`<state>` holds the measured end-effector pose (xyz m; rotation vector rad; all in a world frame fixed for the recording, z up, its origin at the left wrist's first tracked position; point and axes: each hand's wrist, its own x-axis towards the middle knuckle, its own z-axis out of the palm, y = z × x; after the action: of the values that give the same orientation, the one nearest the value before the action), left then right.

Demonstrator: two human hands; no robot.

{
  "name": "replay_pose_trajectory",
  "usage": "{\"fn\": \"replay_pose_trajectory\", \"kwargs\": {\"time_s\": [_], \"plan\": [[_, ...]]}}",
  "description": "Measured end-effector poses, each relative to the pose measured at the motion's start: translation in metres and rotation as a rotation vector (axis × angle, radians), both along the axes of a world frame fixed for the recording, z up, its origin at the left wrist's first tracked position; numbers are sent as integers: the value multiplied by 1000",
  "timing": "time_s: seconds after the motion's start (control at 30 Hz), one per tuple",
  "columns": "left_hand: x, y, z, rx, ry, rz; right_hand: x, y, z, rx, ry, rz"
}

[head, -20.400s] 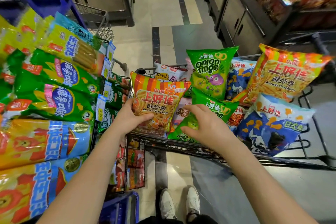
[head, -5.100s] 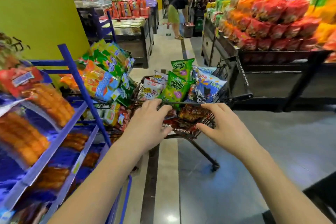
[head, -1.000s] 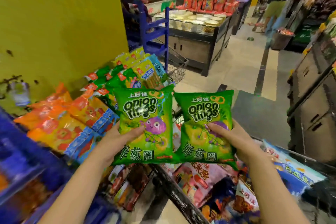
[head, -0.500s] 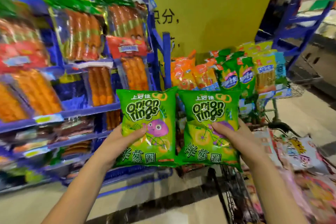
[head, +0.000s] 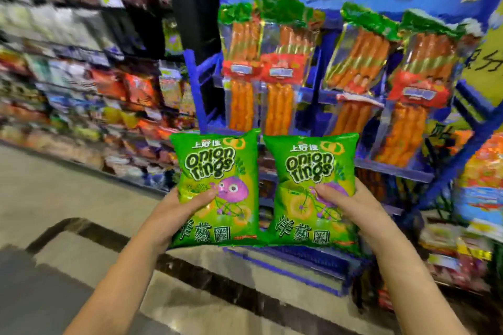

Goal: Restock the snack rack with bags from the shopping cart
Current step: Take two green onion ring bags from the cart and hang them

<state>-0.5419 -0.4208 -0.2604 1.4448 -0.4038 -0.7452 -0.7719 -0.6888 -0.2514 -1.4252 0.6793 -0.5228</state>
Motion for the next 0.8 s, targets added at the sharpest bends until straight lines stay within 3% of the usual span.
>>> {"fn": "replay_pose_trajectory", "kwargs": {"time_s": [0.43,0.8], "plan": [[123,269,7,-11,-14,320,239,195,8,47,-61,462],[248,330,24,1,-17,515,450,249,10,-7,-110,625]]}}
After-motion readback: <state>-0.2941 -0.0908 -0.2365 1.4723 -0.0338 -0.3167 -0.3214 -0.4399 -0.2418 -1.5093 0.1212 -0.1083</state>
